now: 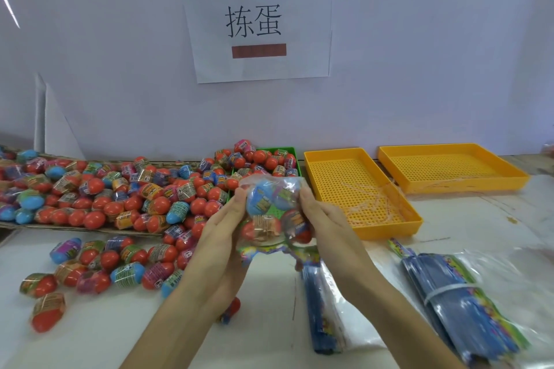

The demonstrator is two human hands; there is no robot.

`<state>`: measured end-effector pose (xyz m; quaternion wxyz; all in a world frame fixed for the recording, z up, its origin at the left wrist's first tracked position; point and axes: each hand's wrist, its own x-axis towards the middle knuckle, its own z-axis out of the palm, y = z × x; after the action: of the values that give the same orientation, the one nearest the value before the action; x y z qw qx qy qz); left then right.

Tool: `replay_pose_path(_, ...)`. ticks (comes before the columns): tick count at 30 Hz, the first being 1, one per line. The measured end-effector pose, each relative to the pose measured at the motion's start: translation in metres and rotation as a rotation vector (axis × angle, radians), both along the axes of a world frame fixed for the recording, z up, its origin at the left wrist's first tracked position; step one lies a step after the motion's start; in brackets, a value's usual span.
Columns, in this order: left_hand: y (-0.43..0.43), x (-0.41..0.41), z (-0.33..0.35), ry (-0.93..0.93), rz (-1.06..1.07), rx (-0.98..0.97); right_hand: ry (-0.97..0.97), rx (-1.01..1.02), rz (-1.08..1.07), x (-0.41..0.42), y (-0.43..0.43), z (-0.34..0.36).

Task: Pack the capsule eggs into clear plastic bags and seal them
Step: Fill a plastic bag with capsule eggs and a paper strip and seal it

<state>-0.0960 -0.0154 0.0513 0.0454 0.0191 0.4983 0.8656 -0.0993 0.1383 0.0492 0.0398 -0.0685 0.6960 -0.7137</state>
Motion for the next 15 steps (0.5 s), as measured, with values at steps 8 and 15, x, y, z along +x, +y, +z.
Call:
replay_pose_path(8,-0.005,-0.007,-0.006,0.000,-0.032,-0.143,0.096,-0.092,0.122,-0.016,0.038,0.024)
replay_pose_path(15,-0.019,-0.023,-0.017,0.033,0.029,-0.159,-0.059,0.028,0.240,-0.020,0.120,0.034)
